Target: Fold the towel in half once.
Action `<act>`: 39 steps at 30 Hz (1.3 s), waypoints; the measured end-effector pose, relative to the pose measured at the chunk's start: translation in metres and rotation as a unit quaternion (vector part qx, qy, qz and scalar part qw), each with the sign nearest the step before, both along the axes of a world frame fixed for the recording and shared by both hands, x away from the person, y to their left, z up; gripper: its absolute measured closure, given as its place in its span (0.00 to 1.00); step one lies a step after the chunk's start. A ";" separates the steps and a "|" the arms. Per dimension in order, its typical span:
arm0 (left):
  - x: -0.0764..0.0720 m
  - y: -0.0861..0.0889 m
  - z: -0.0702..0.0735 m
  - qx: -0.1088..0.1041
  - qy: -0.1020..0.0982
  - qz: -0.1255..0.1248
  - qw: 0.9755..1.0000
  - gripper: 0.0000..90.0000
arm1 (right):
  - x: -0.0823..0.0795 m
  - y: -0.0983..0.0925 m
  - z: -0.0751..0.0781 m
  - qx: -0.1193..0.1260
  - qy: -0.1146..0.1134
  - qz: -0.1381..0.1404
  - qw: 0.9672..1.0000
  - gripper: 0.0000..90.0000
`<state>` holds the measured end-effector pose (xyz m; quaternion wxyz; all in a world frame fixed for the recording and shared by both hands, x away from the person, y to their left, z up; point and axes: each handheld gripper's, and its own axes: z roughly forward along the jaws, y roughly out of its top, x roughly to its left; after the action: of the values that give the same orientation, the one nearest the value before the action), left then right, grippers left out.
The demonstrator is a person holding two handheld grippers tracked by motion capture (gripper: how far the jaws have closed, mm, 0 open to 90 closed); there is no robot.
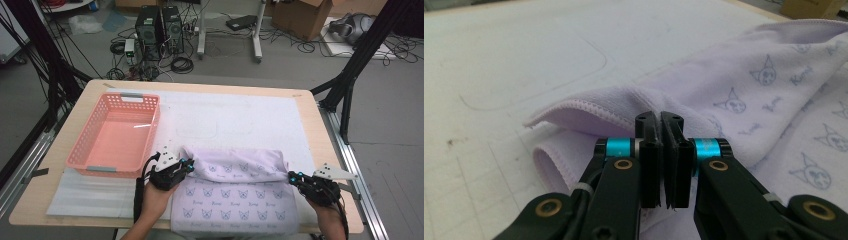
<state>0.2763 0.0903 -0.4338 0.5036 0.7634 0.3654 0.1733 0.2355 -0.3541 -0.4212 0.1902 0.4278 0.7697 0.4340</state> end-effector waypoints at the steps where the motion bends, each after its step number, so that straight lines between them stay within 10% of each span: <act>1: 0.000 -0.001 0.000 -0.003 0.004 -0.001 1.000 0.95 | 0.001 -0.001 -0.003 -0.004 0.005 0.002 1.000 0.95; 6: 0.005 -0.003 0.003 -0.009 0.018 0.011 1.000 0.58 | 0.003 -0.006 -0.001 0.012 0.018 -0.014 1.000 0.71; 13: 0.024 -0.001 0.009 -0.015 0.042 0.038 0.998 0.44 | 0.014 -0.005 0.011 0.024 0.006 -0.043 0.999 0.53; 17: 0.039 -0.006 0.007 0.006 0.073 0.053 0.996 0.46 | 0.041 0.007 0.010 0.014 0.041 -0.064 0.997 0.53; 23: 0.049 -0.010 0.000 0.043 0.097 0.043 0.993 0.93 | 0.084 0.030 0.000 -0.020 0.085 -0.071 0.994 0.71; 25: 0.045 -0.009 0.002 0.037 0.079 0.042 0.995 0.95 | 0.088 0.037 -0.002 -0.047 0.095 -0.058 0.993 0.96; 29: 0.035 0.000 0.012 0.005 0.037 0.035 0.999 0.95 | 0.080 0.037 0.001 -0.061 0.066 -0.053 0.995 0.97; 39: -0.004 0.020 0.024 -0.019 -0.041 0.014 0.999 0.91 | 0.030 0.011 0.028 0.014 -0.015 -0.012 1.000 0.97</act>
<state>0.2720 0.1103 -0.4098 0.5298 0.7410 0.3583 0.2046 0.2656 -0.3431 -0.3930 0.2011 0.4333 0.7550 0.4491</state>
